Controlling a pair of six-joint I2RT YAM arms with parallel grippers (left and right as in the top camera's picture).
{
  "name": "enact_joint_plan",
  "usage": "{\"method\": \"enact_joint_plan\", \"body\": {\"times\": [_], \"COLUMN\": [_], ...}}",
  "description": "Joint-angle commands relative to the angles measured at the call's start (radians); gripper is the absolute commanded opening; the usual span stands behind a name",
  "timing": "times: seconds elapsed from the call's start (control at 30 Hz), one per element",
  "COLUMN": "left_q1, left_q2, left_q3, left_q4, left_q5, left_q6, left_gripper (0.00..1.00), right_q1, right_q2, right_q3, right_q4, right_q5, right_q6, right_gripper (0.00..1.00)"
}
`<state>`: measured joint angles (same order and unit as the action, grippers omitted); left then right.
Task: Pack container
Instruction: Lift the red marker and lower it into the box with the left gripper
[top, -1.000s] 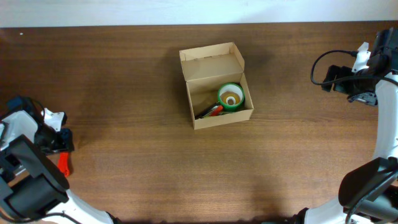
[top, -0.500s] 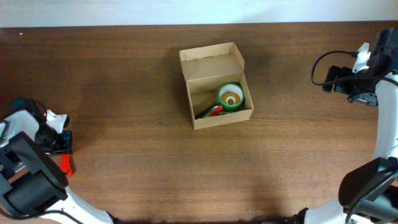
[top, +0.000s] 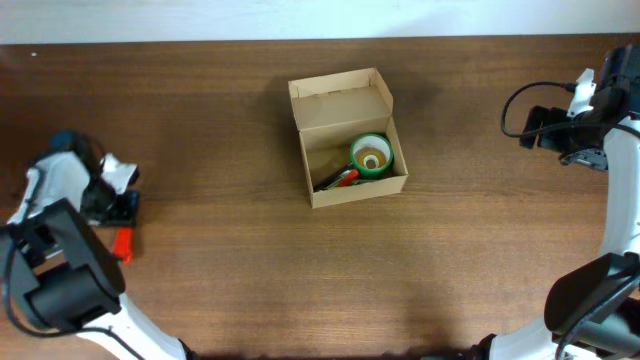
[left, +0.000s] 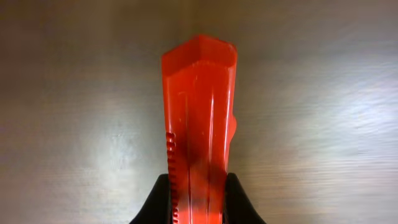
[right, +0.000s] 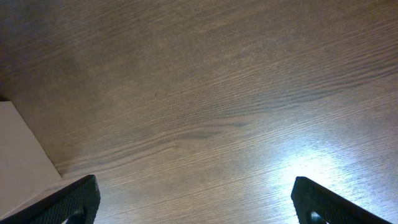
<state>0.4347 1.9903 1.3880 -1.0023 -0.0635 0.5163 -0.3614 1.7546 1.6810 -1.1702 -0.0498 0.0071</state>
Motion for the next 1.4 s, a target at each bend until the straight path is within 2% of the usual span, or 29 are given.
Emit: {"method": "enact_joint_plan", "body": {"times": [0.0, 0.13, 0.3, 0.43, 0.6, 0.73, 0.97, 1.23, 1.37], "left_q1": [-0.048, -0.093, -0.184, -0.312, -0.518, -0.687, -0.899, -1.054, -1.077], "left_q2": [0.006, 0.006, 0.006, 0.006, 0.007, 0.007, 0.063, 0.204, 0.291], "left_q3": [0.13, 0.315, 0.6, 0.811, 0.988, 1.026, 1.025, 1.025, 1.025], "left_q4": [-0.041, -0.14, -0.314, -0.424, -0.446, -0.418, -0.414, -0.411, -0.415], "left_q5": [0.018, 0.029, 0.114, 0.128, 0.128, 0.129, 0.173, 0.176, 0.16], "left_q6": [-0.029, -0.081, -0.085, -0.085, -0.048, 0.033, 0.142, 0.262, 0.264], "left_gripper": [0.02, 0.02, 0.02, 0.02, 0.01, 0.01, 0.02, 0.02, 0.01], "right_q1": [-0.006, -0.006, -0.005, -0.005, -0.005, -0.005, -0.005, -0.005, -0.005], "right_q2": [0.006, 0.006, 0.006, 0.006, 0.006, 0.006, 0.006, 0.006, 0.006], "right_q3": [-0.008, -0.008, -0.008, -0.008, -0.008, -0.008, -0.008, -0.008, -0.008], "right_q4": [0.005, 0.004, 0.004, 0.003, 0.0, 0.0, 0.0, 0.0, 0.0], "right_q5": [0.009, 0.008, 0.005, 0.005, -0.014, -0.029, -0.052, -0.052, -0.068], "right_q6": [0.006, 0.01, 0.01, 0.01, 0.01, 0.01, 0.01, 0.01, 0.009], "right_gripper": [0.99, 0.99, 0.99, 0.99, 0.99, 0.99, 0.99, 0.99, 0.99]}}
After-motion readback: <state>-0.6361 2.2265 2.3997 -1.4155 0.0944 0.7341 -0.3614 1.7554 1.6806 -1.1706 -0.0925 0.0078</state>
